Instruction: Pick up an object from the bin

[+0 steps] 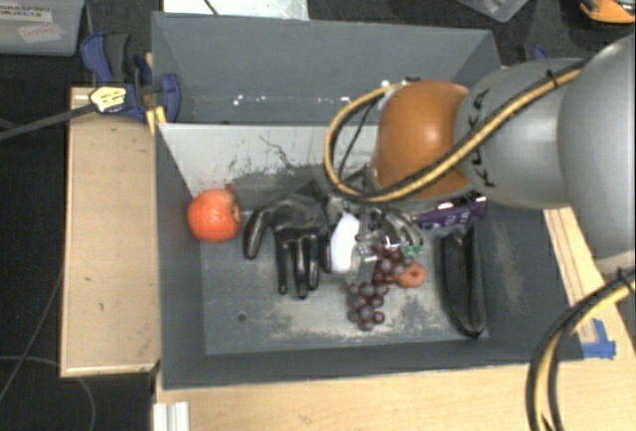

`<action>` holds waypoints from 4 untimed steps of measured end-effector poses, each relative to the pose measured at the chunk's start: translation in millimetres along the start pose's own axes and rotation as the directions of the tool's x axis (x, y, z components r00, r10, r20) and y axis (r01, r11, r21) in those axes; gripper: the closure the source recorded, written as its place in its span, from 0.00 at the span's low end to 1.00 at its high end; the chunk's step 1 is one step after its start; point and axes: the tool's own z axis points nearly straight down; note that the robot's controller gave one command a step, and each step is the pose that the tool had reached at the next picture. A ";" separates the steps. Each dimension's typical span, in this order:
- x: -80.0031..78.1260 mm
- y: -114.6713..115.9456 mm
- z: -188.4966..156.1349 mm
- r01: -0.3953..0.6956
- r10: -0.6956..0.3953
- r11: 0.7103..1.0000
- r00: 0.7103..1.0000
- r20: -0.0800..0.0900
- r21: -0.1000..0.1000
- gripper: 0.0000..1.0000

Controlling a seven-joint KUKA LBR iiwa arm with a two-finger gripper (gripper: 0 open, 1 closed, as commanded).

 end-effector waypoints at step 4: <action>27.8 -85.7 -56.7 -0.002 0.002 1.000 1.000 0.005 -0.004 0.00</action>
Offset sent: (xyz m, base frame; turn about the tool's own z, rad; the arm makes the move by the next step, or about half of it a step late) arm 0.0068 -0.0540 -0.0065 0.0057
